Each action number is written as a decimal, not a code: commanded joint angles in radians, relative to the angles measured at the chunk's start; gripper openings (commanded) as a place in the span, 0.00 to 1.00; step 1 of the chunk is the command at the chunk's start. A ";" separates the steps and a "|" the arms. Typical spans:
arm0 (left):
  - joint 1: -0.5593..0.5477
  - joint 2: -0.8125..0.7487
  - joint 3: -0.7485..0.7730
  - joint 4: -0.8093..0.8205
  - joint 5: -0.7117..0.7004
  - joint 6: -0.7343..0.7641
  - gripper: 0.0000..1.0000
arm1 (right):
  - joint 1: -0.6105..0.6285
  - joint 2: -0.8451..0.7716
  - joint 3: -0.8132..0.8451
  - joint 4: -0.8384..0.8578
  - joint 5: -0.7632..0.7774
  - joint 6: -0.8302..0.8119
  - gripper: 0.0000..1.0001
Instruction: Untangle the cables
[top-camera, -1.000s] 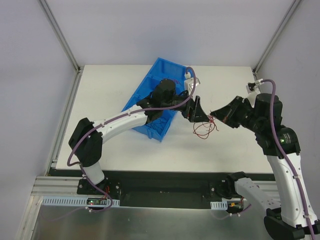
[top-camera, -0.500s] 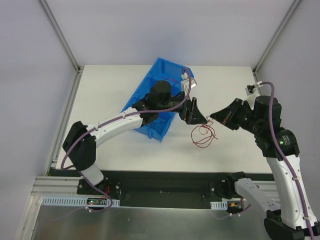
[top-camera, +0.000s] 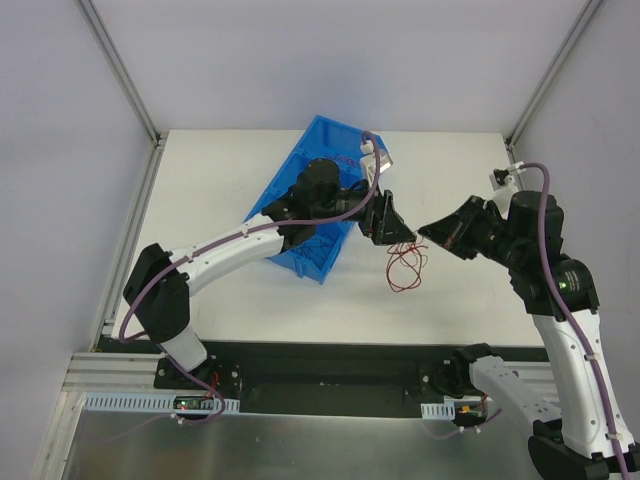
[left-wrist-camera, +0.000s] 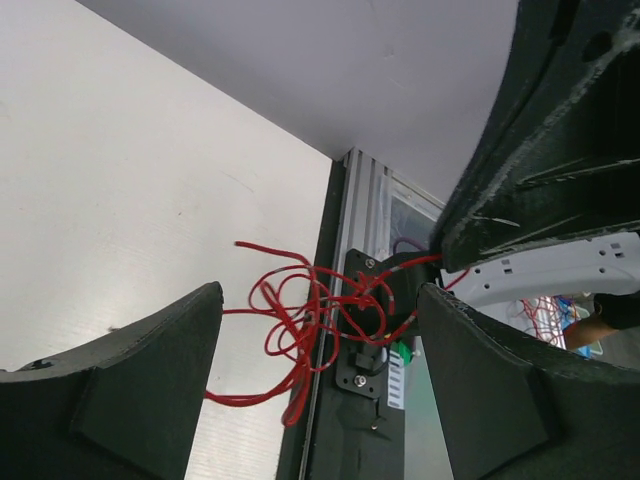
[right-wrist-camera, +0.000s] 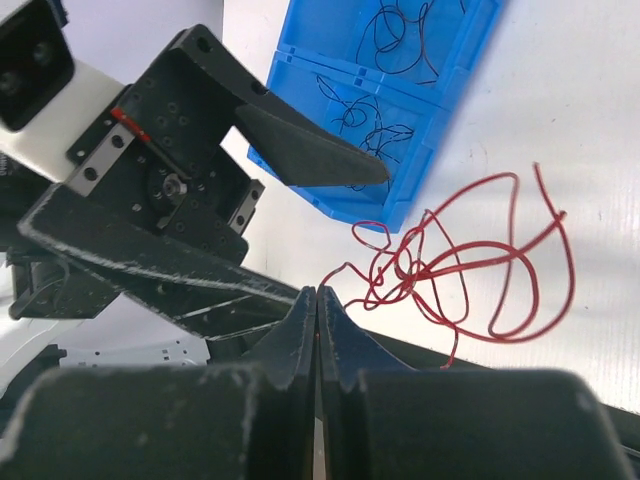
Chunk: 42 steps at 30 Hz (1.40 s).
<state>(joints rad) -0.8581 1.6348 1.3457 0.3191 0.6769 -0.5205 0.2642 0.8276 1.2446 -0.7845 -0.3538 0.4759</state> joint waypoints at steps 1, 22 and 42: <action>-0.007 0.039 0.058 0.028 -0.042 0.034 0.77 | 0.000 -0.008 0.000 0.054 -0.031 0.027 0.00; -0.007 0.402 0.000 -0.138 -0.168 0.155 0.72 | 0.000 0.030 0.271 0.207 0.096 0.155 0.00; 0.001 0.096 0.105 -0.311 -0.013 0.255 0.79 | 0.000 -0.022 0.297 0.057 0.309 -0.020 0.00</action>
<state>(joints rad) -0.8631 1.8626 1.3602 0.0563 0.5903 -0.3141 0.2638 0.8162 1.5425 -0.7334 -0.0845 0.5129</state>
